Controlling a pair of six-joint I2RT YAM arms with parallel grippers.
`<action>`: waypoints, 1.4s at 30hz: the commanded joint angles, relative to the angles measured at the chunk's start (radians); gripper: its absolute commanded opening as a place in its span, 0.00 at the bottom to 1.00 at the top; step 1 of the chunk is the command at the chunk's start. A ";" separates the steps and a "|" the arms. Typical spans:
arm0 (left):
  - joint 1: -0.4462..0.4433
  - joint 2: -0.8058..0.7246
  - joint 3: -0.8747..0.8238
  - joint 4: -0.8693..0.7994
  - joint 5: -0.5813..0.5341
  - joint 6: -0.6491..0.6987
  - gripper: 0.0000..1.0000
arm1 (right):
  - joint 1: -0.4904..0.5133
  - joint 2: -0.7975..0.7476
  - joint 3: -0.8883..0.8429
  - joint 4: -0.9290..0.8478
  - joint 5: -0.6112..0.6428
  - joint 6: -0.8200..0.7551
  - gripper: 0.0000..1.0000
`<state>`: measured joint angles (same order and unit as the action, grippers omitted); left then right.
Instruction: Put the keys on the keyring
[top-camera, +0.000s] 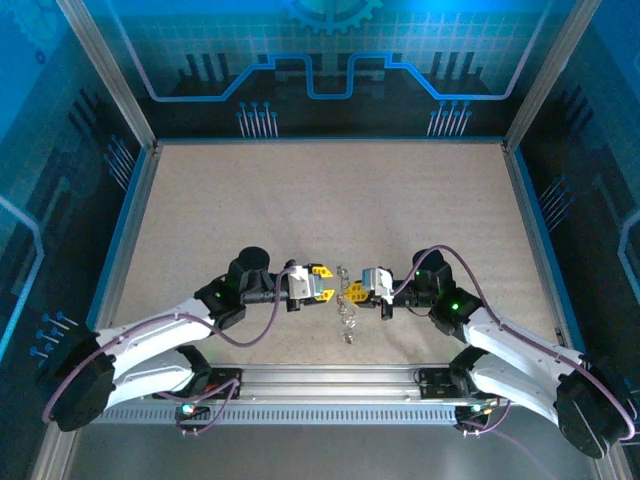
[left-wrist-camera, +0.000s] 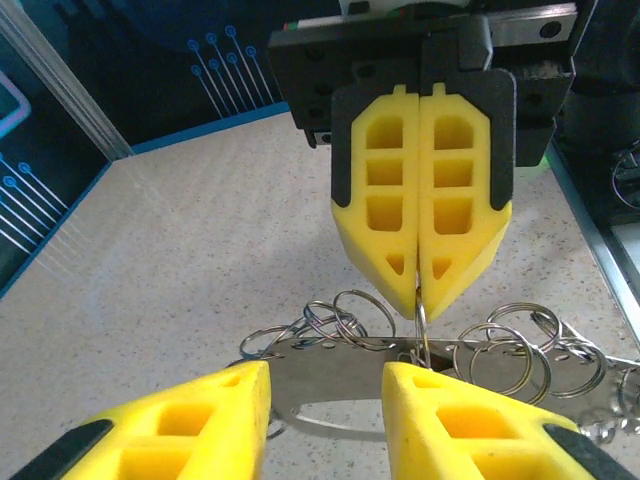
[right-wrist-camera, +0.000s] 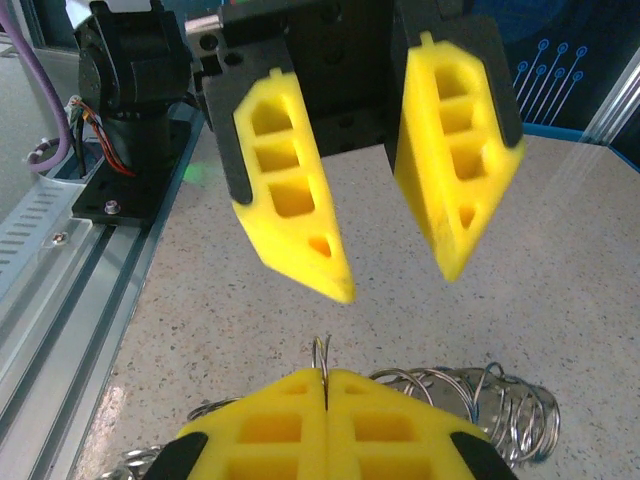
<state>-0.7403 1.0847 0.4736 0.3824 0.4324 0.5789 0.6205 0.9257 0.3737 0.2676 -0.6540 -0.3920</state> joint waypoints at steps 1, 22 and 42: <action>0.005 0.028 -0.013 0.067 0.056 -0.060 0.37 | -0.002 -0.010 -0.004 0.058 -0.004 0.008 0.00; 0.004 0.076 0.000 0.072 0.147 -0.092 0.35 | -0.002 -0.013 -0.004 0.062 0.009 0.007 0.00; 0.004 0.096 0.046 0.024 0.144 -0.056 0.00 | -0.003 -0.024 0.008 -0.020 0.049 -0.014 0.00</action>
<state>-0.7403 1.2140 0.4770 0.4614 0.5724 0.4816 0.6205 0.9203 0.3737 0.2714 -0.6220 -0.3943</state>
